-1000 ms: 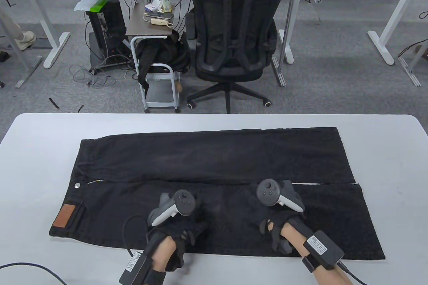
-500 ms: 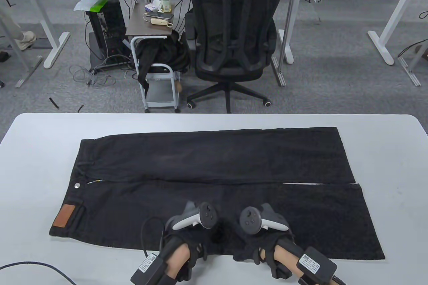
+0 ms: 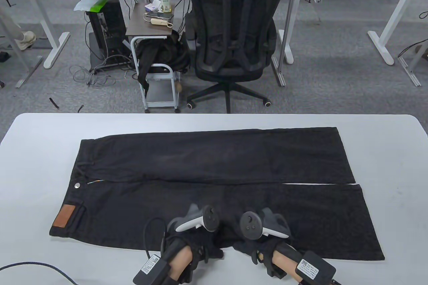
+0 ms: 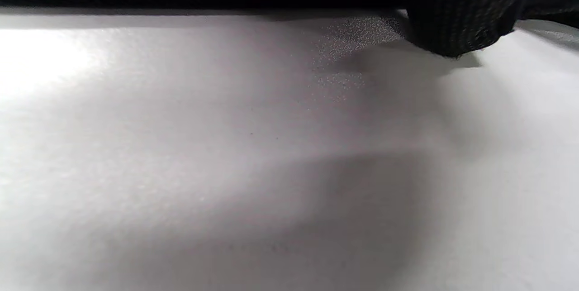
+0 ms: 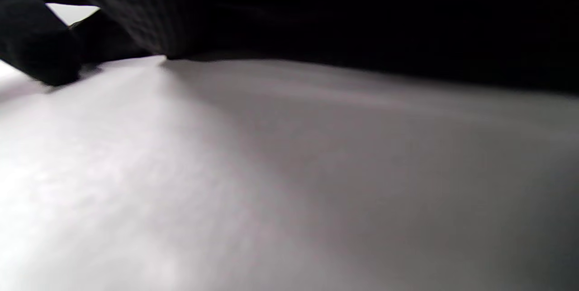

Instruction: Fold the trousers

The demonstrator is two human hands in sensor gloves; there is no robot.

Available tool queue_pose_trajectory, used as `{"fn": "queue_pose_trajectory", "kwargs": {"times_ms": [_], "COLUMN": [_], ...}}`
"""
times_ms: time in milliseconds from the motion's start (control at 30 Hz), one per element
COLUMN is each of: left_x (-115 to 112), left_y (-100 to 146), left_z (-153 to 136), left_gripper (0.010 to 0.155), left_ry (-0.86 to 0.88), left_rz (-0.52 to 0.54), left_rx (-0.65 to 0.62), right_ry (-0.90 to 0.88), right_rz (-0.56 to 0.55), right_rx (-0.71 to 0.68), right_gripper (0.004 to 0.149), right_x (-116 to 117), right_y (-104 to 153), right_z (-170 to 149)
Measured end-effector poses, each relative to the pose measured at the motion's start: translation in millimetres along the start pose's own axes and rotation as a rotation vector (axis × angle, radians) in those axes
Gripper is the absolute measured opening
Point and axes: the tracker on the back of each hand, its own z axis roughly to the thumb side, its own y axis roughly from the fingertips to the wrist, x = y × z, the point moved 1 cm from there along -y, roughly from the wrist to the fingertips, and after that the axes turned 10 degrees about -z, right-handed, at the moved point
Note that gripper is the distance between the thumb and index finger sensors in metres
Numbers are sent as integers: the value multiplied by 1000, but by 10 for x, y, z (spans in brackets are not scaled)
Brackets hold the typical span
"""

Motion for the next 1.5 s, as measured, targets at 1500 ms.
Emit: {"fn": "queue_pose_trajectory", "kwargs": {"times_ms": [1500], "left_x": [419], "left_y": [318], "left_z": [-411], "left_gripper": [59], "left_ry": [-2], "left_rz": [479], "left_rx": [-1], "right_ry": [-262], "right_rz": [-138], "right_rx": [56], "right_gripper": [55], "right_x": [-234], "right_y": [-96], "right_z": [-217]}}
